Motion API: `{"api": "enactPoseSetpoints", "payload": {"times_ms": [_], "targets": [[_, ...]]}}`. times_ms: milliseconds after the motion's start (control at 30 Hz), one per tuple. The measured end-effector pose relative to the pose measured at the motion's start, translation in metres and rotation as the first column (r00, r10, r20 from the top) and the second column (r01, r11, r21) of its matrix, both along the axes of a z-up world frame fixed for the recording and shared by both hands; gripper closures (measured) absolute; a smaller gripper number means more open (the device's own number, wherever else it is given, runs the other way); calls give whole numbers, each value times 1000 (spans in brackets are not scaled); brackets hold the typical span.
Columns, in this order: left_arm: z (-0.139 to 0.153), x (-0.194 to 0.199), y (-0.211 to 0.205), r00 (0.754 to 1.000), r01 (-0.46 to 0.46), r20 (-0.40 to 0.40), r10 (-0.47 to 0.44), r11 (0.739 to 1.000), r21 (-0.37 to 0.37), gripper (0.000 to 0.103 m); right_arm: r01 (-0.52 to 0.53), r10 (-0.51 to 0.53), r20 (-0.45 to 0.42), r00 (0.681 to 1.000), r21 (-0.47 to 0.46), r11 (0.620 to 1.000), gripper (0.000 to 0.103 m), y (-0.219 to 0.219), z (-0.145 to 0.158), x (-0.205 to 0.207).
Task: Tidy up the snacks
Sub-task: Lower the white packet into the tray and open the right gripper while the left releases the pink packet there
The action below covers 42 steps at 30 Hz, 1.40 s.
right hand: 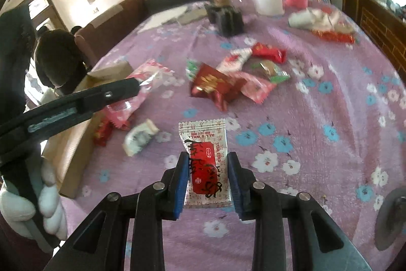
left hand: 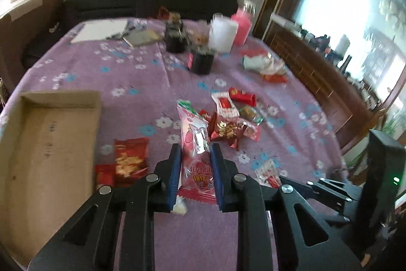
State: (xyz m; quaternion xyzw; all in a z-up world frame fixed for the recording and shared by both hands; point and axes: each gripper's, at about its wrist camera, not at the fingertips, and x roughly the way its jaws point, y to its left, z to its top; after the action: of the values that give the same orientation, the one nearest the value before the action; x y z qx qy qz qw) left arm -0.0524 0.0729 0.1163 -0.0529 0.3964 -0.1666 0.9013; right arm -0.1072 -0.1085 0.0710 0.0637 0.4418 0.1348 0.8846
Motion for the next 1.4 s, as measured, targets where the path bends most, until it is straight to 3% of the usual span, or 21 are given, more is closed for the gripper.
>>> {"api": "enactPoseSetpoints", "payload": {"times_ms": [200,333,533,833,1067,1167,1300,1400], "targets": [[34,-15,66,994,-90,67,92,996,-26,83,-69,69,40,997,3,998,72,39,29,-6],[34,2,110,982,-182,53,182,983,-3,83,-138,136,63,989,27,990,73,79,48,7],[5,44,151,966,-258,-10,258,966,24,83,-228,224,59,973,78,970,73,153,57,59],[-51,98,181,945,-305,-120,306,952,20,83,-249,249,-44,967,20,968,73,227,14,128],[-63,109,188,935,-327,-138,328,945,33,82,-245,244,-73,967,-13,969,72,240,-5,149],[-64,110,193,931,-329,-168,324,944,-7,78,-251,249,-75,966,-18,968,69,240,-7,152],[-55,100,201,921,-360,-175,348,932,-41,73,-236,241,-57,969,77,969,60,222,4,151],[-39,78,203,928,-356,-137,346,933,-57,73,-207,213,-33,977,134,969,60,191,17,145]]}}
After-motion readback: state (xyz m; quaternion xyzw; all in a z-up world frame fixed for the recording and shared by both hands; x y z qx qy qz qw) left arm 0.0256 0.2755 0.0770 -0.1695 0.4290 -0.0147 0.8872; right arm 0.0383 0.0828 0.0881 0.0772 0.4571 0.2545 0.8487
